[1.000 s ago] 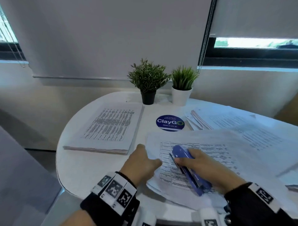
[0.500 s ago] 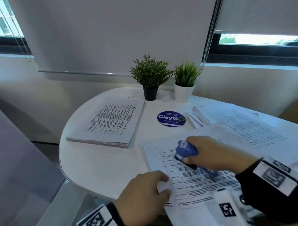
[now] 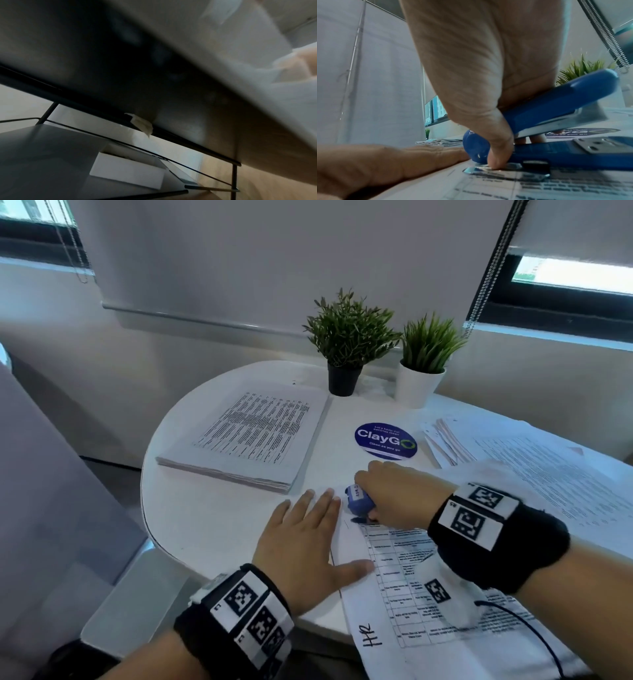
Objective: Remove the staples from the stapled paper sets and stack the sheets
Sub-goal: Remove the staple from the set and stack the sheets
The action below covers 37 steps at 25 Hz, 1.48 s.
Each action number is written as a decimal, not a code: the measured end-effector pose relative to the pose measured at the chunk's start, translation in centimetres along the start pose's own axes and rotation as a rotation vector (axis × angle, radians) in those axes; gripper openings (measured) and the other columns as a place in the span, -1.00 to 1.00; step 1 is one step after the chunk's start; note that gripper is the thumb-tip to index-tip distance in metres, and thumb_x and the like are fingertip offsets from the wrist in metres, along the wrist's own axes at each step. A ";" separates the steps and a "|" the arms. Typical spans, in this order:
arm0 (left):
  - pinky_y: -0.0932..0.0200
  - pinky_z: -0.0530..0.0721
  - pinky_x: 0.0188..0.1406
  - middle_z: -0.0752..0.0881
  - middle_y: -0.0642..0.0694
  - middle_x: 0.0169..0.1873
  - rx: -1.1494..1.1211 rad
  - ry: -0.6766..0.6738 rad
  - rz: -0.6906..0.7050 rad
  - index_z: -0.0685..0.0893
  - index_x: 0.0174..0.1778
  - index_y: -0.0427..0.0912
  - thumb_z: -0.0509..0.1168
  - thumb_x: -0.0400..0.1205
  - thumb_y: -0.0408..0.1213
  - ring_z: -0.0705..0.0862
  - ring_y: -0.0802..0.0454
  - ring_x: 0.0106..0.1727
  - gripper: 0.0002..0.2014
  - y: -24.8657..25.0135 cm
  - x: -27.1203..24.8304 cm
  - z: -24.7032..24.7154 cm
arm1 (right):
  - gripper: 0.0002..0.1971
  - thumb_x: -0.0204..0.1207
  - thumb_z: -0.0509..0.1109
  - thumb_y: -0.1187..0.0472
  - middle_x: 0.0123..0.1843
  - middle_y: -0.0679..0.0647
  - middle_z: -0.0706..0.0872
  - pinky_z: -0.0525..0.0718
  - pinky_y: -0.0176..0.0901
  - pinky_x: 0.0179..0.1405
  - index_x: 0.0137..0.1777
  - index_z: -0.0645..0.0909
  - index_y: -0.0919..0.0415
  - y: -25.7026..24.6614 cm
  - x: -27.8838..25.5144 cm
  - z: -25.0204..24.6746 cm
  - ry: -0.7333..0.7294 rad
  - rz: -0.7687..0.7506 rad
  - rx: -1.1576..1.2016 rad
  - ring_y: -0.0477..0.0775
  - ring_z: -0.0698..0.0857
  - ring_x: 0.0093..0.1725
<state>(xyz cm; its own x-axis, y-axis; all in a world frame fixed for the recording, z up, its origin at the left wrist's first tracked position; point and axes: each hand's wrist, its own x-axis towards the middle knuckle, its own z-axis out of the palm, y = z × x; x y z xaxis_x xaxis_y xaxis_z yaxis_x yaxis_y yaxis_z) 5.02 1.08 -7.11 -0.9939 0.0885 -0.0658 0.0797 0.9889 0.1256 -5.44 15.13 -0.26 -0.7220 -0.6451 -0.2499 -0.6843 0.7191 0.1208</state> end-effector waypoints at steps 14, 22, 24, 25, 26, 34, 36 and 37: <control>-0.26 -0.23 0.64 -0.31 0.09 0.69 0.003 -0.093 -0.054 -0.33 0.69 0.00 -0.29 0.26 0.68 -0.38 0.03 0.68 0.18 -0.3 1.0 0.2 | -0.76 0.59 0.37 0.09 0.10 0.06 0.50 0.53 -0.03 0.14 0.15 0.47 0.16 -0.5 0.7 0.3 0.065 -0.158 0.001 0.06 0.43 0.12; -0.27 -0.26 0.64 -0.32 0.10 0.69 -0.013 -0.118 -0.049 -0.36 0.68 0.02 -0.29 0.23 0.69 -0.39 0.03 0.68 0.19 -0.3 1.1 0.1 | -0.79 0.57 0.38 0.00 0.03 -0.01 0.53 0.41 -0.21 -0.01 0.06 0.49 0.09 -0.1 0.9 0.2 0.099 -0.267 -0.094 -0.01 0.43 -0.03; -0.26 -0.25 0.64 -0.33 0.10 0.68 -0.010 -0.127 -0.056 -0.36 0.68 0.00 -0.27 0.24 0.69 -0.38 0.04 0.68 0.20 -0.2 1.0 0.0 | -0.78 0.54 0.41 0.02 -0.03 -0.02 0.55 0.47 -0.20 -0.14 -0.03 0.44 0.09 0.2 1.0 -0.3 -0.014 -0.211 0.001 -0.02 0.52 -0.11; -0.25 -0.25 0.64 -0.33 0.11 0.68 -0.007 -0.128 -0.059 -0.35 0.68 -0.02 -0.27 0.25 0.68 -0.38 0.05 0.68 0.19 -0.2 0.9 0.0 | -0.77 0.54 0.41 0.03 -0.07 -0.02 0.55 0.47 -0.21 -0.23 -0.05 0.43 0.11 0.3 1.1 -0.5 -0.059 -0.185 0.050 -0.04 0.53 -0.18; -0.25 -0.25 0.65 -0.33 0.11 0.68 -0.006 -0.127 -0.062 -0.35 0.68 -0.02 -0.28 0.27 0.68 -0.38 0.05 0.68 0.18 -0.2 0.9 0.0 | -0.76 0.55 0.40 0.02 -0.09 -0.01 0.55 0.47 -0.19 -0.28 -0.06 0.43 0.14 0.3 1.1 -0.5 -0.080 -0.175 0.086 -0.03 0.53 -0.23; -0.25 -0.23 0.65 -0.30 0.11 0.69 0.010 -0.080 -0.061 -0.34 0.68 0.03 -0.39 0.42 0.54 -0.36 0.03 0.69 -0.02 -0.2 1.1 0.4 | -0.65 0.56 0.33 -0.18 -0.12 -0.04 0.58 0.56 -0.09 -0.20 -0.02 0.33 0.06 0.2 1.1 0.2 0.009 -0.228 -0.001 0.01 0.58 -0.20; -0.26 -0.23 0.64 -0.29 0.11 0.69 0.009 -0.074 -0.057 -0.35 0.68 0.07 -0.39 0.42 0.54 -0.36 0.03 0.69 -0.03 -0.2 1.1 0.4 | -0.62 0.58 0.27 -0.21 -0.16 -0.07 0.54 0.47 -0.11 -0.27 0.01 0.23 0.05 0.2 0.8 0.4 0.074 -0.283 -0.099 0.02 0.53 -0.24; -0.27 -0.23 0.64 -0.29 0.11 0.69 0.010 -0.071 -0.056 -0.35 0.68 0.08 -0.38 0.42 0.54 -0.36 0.03 0.69 -0.04 -0.2 1.1 0.4 | -0.62 0.60 0.24 -0.22 -0.17 -0.07 0.53 0.45 -0.12 -0.28 0.02 0.20 0.04 0.2 0.7 0.5 0.107 -0.305 -0.142 0.03 0.50 -0.26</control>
<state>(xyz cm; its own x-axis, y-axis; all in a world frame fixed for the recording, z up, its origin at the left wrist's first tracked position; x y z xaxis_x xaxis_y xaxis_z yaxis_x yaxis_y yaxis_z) 3.96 1.07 -7.61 -0.9890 0.0406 -0.1424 0.0250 0.9936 0.1101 -6.01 14.98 -0.86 -0.4839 -0.8534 -0.1936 -0.8719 0.4511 0.1908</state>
